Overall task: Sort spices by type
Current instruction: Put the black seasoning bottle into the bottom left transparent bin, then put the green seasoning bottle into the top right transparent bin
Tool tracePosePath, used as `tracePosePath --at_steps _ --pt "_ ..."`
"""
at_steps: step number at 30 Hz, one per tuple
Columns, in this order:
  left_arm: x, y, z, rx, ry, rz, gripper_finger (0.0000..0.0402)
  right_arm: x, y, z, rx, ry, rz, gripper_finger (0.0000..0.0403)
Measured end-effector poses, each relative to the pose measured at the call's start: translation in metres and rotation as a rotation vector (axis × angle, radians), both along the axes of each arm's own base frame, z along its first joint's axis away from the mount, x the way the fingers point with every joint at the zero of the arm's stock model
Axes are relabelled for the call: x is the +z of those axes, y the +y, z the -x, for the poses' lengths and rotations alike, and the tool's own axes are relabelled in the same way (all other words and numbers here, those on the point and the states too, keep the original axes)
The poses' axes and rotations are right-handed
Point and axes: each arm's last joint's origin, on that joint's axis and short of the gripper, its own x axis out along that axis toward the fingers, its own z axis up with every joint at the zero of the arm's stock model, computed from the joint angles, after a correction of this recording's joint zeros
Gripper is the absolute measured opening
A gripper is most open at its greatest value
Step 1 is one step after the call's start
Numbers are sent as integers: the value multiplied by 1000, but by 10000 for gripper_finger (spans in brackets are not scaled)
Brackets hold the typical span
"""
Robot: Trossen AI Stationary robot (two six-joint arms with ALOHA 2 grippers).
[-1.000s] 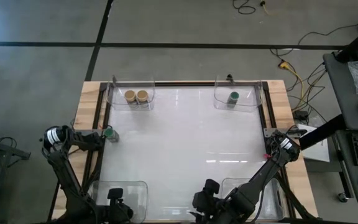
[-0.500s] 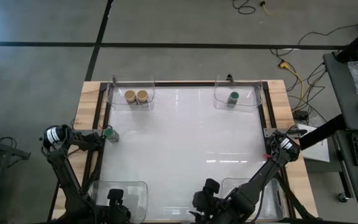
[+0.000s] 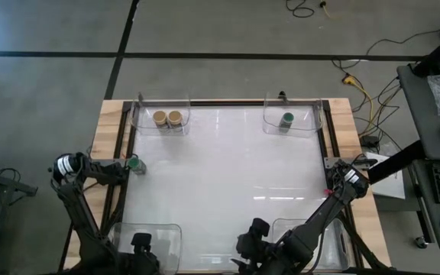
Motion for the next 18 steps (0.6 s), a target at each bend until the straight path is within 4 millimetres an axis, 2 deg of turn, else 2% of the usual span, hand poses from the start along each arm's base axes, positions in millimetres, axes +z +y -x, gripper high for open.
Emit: tracePosePath --at_steps 10,18 --pt "20 6 4 33 19 95 261 0 -1 -1 -1 0 1 339" --pt "57 25 8 67 -55 194 274 0 -1 -1 -1 0 1 336"
